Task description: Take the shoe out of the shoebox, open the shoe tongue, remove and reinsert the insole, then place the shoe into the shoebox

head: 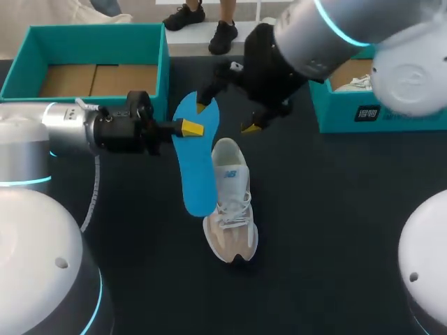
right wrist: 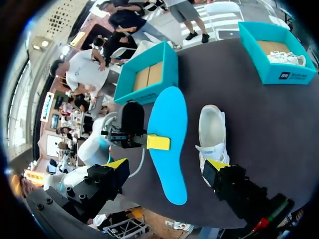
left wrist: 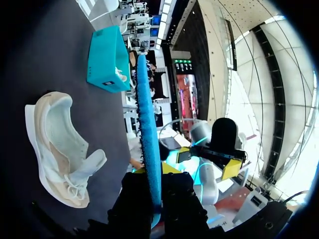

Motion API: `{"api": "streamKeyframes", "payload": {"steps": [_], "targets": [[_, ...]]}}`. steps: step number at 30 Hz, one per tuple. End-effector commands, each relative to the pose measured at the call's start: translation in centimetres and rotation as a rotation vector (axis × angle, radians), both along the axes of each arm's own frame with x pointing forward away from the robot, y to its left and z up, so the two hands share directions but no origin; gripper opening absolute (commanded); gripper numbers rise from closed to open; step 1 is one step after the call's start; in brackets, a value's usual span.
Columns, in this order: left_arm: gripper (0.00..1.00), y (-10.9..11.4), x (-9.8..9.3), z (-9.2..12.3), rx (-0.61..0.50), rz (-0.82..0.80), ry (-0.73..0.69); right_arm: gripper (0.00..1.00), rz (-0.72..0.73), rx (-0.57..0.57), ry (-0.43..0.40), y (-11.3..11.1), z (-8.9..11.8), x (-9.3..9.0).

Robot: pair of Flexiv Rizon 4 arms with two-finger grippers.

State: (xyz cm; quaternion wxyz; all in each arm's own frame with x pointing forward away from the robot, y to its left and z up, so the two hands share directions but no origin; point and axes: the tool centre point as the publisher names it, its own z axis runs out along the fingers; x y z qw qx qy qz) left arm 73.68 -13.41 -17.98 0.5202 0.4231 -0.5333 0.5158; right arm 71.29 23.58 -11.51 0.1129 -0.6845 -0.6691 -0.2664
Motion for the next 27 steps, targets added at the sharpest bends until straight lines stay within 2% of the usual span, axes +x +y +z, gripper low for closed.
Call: {"api": "streamKeyframes", "payload": {"steps": [1,5,9,24,27], "targets": [[0.00,0.0,0.0,-0.1,-0.002,0.000,0.000,1.00,-0.093,-0.423,0.001,1.3,0.3,-0.3],[0.00,0.0,0.0,-0.1,-0.002,0.000,0.000,1.00,-0.098,-0.549,-0.043,2.5,0.9,-0.6],[0.00,0.0,0.0,-0.1,-0.002,0.000,0.000,1.00,-0.056,-0.612,-0.035,3.7,0.8,-0.6],[0.00,0.0,0.0,-0.1,-0.002,0.000,0.000,1.00,-0.056,-0.612,-0.035,3.7,0.8,-0.6],[0.00,0.0,0.0,-0.1,-0.002,0.000,0.000,1.00,-0.055,-0.555,-0.031,3.5,0.6,-0.6]]}}
